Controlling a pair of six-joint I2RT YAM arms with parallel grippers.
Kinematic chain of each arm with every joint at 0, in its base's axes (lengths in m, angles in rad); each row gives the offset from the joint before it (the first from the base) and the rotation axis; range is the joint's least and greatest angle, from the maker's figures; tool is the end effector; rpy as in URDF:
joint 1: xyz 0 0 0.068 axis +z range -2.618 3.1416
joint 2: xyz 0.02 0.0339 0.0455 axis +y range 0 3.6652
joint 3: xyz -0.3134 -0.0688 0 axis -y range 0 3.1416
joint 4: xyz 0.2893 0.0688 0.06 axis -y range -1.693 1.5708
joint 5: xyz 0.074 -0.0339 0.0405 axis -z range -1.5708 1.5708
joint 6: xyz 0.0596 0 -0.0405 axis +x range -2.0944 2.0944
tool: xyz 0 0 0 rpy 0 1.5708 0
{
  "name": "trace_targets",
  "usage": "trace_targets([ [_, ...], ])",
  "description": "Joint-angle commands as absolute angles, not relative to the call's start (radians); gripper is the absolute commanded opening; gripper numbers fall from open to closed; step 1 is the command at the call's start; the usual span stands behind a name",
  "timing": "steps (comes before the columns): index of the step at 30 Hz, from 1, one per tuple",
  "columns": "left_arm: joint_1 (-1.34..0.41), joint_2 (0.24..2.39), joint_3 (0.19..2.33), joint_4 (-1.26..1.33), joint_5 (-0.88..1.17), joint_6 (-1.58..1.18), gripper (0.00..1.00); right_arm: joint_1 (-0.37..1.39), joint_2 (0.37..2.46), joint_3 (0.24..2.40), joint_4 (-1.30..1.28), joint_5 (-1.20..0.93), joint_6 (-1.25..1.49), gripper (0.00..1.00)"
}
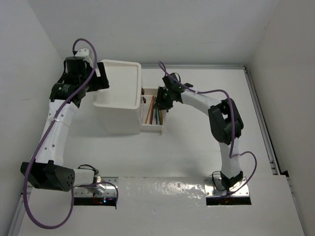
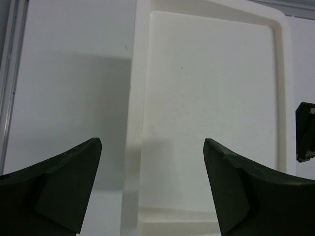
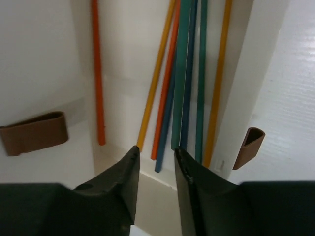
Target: Sort the eating utensils into containers
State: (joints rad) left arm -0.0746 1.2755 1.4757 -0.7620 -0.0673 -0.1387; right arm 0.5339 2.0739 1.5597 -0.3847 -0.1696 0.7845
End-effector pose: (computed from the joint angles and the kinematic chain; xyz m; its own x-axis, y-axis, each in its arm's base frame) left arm 0.3128 -0.0194 0.4586 -0.5286 -0.0988 -0.8431 -0.0560 0.9951 -0.0815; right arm 0.4555 0.2810 0.1941 -0.8951 0.2798 -0.3472 0.0570 0.8440 0.5333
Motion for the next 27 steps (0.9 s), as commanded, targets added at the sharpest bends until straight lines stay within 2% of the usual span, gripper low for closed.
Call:
trace_targets([
  [1, -0.087, 1.307, 1.517, -0.713, -0.080, -0.124, 0.81, 0.540, 2.039, 1.618, -0.368, -0.189, 0.798, 0.36],
  [3, -0.087, 1.331, 1.517, -0.701, -0.084, -0.117, 0.79, 0.534, 2.011, 1.627, -0.390, -0.147, 0.737, 0.45],
  [8, -0.087, 1.399, 1.558, -0.709, -0.098, -0.094, 0.65, 0.464, 1.872, 1.571, -0.405, -0.115, 0.654, 0.48],
  [11, -0.087, 1.437, 1.568, -0.713, -0.100, -0.078, 0.58, 0.398, 1.813, 1.467, -0.407, -0.086, 0.621, 0.31],
  [12, -0.087, 1.453, 1.568, -0.715, -0.097, -0.074, 0.57, 0.384, 1.809, 1.450, -0.416, -0.072, 0.612, 0.21],
  [16, -0.089, 1.486, 1.562, -0.718, -0.106, -0.058, 0.53, 0.345, 1.827, 1.407, -0.451, -0.031, 0.535, 0.07],
  [23, -0.112, 1.529, 1.563, -0.712, -0.112, -0.051, 0.47, 0.353, 1.922, 1.399, -0.407, -0.100, 0.529, 0.06],
  [27, -0.124, 1.534, 1.562, -0.707, -0.120, -0.057, 0.46, 0.380, 1.943, 1.443, -0.356, -0.058, 0.528, 0.07],
])
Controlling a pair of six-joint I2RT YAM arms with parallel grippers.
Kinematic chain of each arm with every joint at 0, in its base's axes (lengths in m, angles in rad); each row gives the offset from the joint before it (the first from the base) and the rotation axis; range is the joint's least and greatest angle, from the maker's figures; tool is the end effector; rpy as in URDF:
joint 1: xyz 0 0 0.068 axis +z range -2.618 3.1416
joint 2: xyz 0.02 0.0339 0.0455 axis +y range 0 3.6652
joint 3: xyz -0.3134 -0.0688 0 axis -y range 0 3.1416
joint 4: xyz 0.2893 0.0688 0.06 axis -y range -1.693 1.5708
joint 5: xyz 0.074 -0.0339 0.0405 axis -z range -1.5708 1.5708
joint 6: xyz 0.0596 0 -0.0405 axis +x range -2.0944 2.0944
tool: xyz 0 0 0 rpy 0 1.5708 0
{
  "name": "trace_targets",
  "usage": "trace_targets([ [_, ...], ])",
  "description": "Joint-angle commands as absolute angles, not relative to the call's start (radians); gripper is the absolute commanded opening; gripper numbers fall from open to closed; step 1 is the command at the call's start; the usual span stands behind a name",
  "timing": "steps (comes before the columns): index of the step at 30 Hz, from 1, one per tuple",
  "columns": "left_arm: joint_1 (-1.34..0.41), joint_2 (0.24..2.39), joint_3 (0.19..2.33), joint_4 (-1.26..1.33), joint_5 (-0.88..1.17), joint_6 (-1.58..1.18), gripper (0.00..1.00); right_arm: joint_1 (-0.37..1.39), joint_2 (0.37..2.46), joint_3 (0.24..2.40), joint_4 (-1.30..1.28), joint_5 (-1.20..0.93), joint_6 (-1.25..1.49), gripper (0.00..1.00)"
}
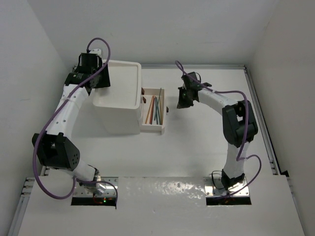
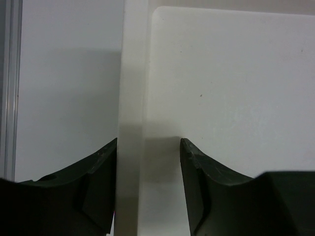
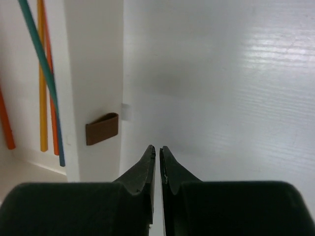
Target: Sort the eating utensils into containers
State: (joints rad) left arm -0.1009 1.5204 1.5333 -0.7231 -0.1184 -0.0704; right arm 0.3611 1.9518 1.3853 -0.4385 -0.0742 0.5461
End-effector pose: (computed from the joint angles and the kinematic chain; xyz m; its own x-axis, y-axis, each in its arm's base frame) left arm 0.3924 -0.0327 0.4034 -0.6478 -0.0046 -0.7618 -0.0347 0.9991 0.0235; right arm 0.4516 0.1753 0.1872 -0.8772 0.2224 -0.4256 0.0773 0.9401 0.3319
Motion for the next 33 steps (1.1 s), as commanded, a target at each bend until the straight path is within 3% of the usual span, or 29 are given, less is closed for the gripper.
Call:
trace_targets([
  [1, -0.124, 1.532, 1.562, -0.707, -0.120, -0.060, 0.46, 0.390, 1.960, 1.468, -0.370, -0.037, 0.522, 0.07],
  [9, -0.127, 1.526, 1.539, -0.693, -0.130, -0.055, 0.45, 0.417, 2.078, 1.615, -0.410, 0.046, 0.506, 0.11],
  [16, -0.127, 1.535, 1.516, -0.667, -0.101, -0.052, 0.44, 0.465, 2.204, 1.770, -0.443, -0.050, 0.499, 0.11],
  [25, -0.127, 1.539, 1.491, -0.649, -0.081, -0.051, 0.40, 0.483, 2.131, 1.666, -0.382, -0.057, 0.462, 0.14],
  [33, -0.127, 1.537, 1.479, -0.643, -0.086, -0.037, 0.30, 0.437, 2.095, 1.554, -0.367, -0.026, 0.469, 0.14],
])
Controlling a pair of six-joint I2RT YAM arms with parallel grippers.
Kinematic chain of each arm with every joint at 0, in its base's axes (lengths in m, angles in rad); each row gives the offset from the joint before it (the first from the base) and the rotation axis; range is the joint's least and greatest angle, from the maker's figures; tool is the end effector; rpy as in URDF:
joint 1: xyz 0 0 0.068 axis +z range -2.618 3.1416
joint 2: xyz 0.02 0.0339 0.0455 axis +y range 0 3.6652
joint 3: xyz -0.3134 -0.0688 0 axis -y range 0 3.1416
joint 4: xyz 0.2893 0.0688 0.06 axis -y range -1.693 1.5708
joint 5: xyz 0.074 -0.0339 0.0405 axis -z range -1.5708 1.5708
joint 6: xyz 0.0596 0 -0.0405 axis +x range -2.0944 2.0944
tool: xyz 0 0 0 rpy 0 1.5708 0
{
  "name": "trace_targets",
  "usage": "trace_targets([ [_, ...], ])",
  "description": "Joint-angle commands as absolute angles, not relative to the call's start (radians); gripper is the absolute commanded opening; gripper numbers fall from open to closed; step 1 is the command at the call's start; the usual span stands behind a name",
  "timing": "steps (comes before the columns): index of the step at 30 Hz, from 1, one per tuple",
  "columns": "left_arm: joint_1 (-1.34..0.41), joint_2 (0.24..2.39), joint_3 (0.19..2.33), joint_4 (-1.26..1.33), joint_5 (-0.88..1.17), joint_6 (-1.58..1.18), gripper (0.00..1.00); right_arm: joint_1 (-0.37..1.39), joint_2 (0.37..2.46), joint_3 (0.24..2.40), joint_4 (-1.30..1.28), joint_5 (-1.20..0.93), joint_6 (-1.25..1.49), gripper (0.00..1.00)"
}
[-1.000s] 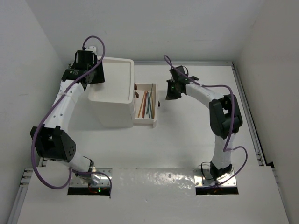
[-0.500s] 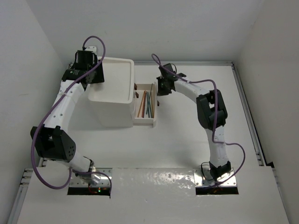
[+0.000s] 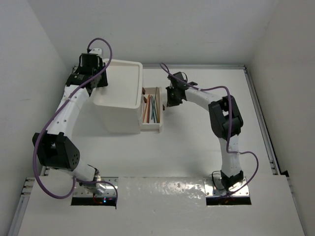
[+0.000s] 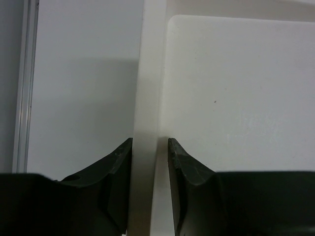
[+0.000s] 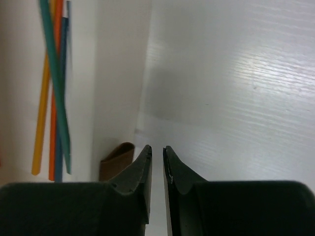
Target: Sort the eating utensils into containers
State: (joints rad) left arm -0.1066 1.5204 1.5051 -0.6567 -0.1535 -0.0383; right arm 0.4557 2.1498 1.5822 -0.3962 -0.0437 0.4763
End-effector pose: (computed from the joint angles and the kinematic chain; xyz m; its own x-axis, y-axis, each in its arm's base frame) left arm 0.3971 -0.0333 0.3993 -0.6180 0.0281 -0.7856 -0.0375 0.9972 0.0652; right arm 0.4872 0.2417 0.1612 -0.8673 0.0850 -0.4905 -0.0725 0.9532 0.2934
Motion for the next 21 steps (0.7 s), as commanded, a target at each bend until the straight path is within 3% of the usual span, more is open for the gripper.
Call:
trace_targets([
  [1, -0.126, 1.536, 1.477, -0.638, -0.083, -0.035, 0.28, 0.436, 2.092, 1.549, -0.356, -0.028, 0.469, 0.14],
  [12, -0.127, 1.539, 1.453, -0.623, -0.034, -0.014, 0.08, 0.472, 2.161, 1.604, -0.253, -0.167, 0.508, 0.16],
  [21, -0.127, 1.526, 1.407, -0.589, 0.043, -0.005, 0.02, 0.545, 2.212, 1.635, -0.160, -0.267, 0.583, 0.17],
])
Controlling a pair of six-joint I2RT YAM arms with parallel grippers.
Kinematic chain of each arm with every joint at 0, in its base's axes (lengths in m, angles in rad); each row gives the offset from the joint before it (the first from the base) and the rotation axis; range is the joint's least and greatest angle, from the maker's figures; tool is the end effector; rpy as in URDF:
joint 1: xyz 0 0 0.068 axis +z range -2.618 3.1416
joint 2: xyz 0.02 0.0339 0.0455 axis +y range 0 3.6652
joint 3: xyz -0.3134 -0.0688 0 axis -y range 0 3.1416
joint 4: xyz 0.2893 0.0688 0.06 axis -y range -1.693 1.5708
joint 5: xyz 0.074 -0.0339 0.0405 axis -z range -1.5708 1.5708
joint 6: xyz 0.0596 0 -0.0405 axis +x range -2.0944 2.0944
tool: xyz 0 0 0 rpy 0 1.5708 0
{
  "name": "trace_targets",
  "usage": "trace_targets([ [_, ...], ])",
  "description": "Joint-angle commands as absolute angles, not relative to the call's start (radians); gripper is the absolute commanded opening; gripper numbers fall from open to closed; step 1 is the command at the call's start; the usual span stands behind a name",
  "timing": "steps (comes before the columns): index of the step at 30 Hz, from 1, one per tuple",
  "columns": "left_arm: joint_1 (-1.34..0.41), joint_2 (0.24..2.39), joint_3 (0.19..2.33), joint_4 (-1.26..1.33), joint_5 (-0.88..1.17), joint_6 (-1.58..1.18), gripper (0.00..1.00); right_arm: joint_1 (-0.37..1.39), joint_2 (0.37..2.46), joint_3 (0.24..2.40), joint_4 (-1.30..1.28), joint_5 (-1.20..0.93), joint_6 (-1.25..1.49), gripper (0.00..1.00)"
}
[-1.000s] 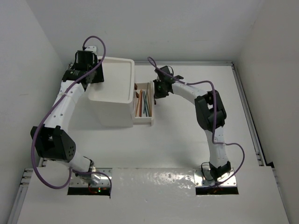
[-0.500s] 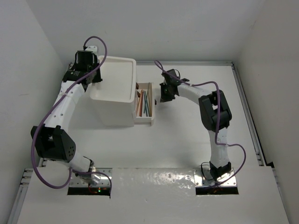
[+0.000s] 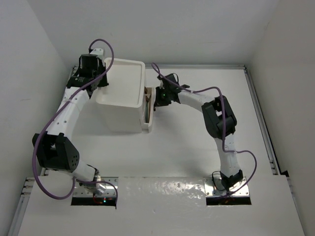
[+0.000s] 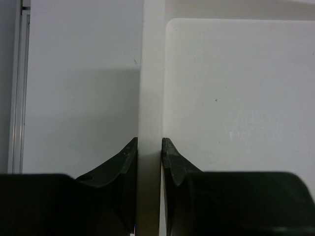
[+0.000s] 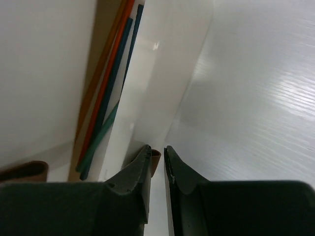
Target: Sort the eating utensils into containers
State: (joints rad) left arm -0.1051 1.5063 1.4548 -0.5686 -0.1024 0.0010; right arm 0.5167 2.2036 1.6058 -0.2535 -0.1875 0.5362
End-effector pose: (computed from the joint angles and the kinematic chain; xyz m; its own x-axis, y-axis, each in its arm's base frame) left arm 0.3987 -0.0359 0.3938 -0.5779 0.0620 -0.8138 0.0222 0.9979 0.0602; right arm 0.4863 0.2891 0.1533 -0.8647 0.0860 -0.4949 -0.1750 0.8720 0.4572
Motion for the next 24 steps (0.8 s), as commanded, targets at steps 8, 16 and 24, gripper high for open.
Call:
trace_targets([
  [8, -0.127, 1.513, 1.381, -0.578, 0.061, -0.011, 0.00, 0.561, 2.243, 1.598, 0.055, -0.402, 0.764, 0.18],
  [16, -0.127, 1.506, 1.368, -0.574, 0.061, -0.015, 0.00, 0.572, 2.264, 1.565, 0.235, -0.554, 0.887, 0.22],
  [24, -0.123, 1.476, 1.439, -0.568, -0.050, -0.032, 0.22, 0.503, 1.933, 1.410, -0.064, -0.244, 0.578, 0.38],
])
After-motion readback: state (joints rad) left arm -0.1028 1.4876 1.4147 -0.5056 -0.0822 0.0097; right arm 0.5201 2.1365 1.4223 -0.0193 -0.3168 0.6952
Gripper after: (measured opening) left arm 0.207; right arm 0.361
